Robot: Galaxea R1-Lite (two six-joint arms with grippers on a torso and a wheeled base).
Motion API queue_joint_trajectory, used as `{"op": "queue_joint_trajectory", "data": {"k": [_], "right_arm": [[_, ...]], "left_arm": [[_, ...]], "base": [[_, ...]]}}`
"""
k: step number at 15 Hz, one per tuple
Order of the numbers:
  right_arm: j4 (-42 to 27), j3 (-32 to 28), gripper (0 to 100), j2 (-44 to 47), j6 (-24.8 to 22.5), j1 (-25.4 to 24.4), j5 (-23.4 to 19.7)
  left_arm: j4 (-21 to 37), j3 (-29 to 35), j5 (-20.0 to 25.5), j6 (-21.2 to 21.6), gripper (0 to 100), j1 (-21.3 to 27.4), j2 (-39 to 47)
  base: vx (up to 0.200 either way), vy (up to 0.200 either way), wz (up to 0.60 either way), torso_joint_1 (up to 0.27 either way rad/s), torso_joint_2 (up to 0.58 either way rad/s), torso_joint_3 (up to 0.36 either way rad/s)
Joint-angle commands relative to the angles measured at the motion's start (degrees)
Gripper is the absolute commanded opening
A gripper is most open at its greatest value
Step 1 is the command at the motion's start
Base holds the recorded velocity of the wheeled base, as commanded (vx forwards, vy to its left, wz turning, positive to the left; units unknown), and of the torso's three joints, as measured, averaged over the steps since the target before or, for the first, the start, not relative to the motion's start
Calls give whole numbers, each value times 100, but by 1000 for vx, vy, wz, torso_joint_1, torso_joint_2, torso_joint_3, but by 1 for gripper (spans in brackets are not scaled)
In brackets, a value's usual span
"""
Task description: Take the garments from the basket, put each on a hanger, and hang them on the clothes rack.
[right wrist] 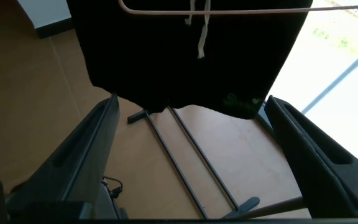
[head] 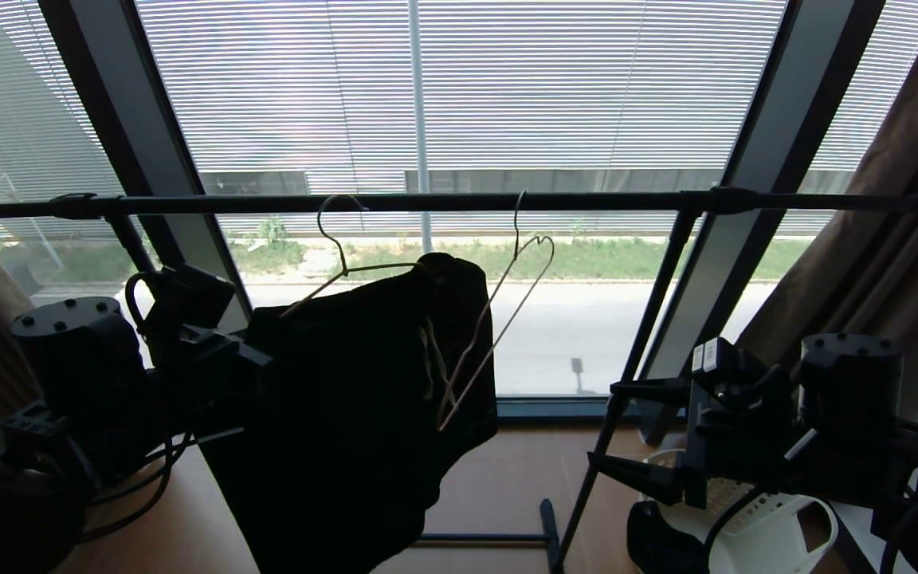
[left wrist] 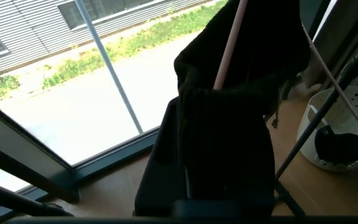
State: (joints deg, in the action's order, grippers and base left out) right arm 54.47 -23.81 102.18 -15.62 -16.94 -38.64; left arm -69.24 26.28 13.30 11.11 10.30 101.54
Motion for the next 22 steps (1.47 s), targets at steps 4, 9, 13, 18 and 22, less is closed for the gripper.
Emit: {"op": "queue_joint_trajectory", "data": {"k": [4, 9, 13, 18, 22], "right_arm": [[2, 8, 100, 4, -3, -2, -3], [2, 43, 100, -32, -12, -2, -3], [2, 69, 100, -32, -20, -19, -3], [2, 69, 100, -14, -29, -19, -3], [2, 69, 100, 12, -47, -28, -3]], "left_arm": [[-10, 676, -319, -12, 0, 69, 393], [7, 1344, -530, -12, 0, 69, 850], [16, 1696, -671, -12, 0, 95, 1184], [16, 1854, -680, -12, 0, 279, 1404], [7, 1889, -688, -12, 0, 288, 1597]], "base": [[0, 0, 0, 0, 0, 0], [0, 0, 0, 0, 0, 0], [0, 0, 0, 0, 0, 0], [0, 0, 0, 0, 0, 0], [0, 0, 0, 0, 0, 0]]}}
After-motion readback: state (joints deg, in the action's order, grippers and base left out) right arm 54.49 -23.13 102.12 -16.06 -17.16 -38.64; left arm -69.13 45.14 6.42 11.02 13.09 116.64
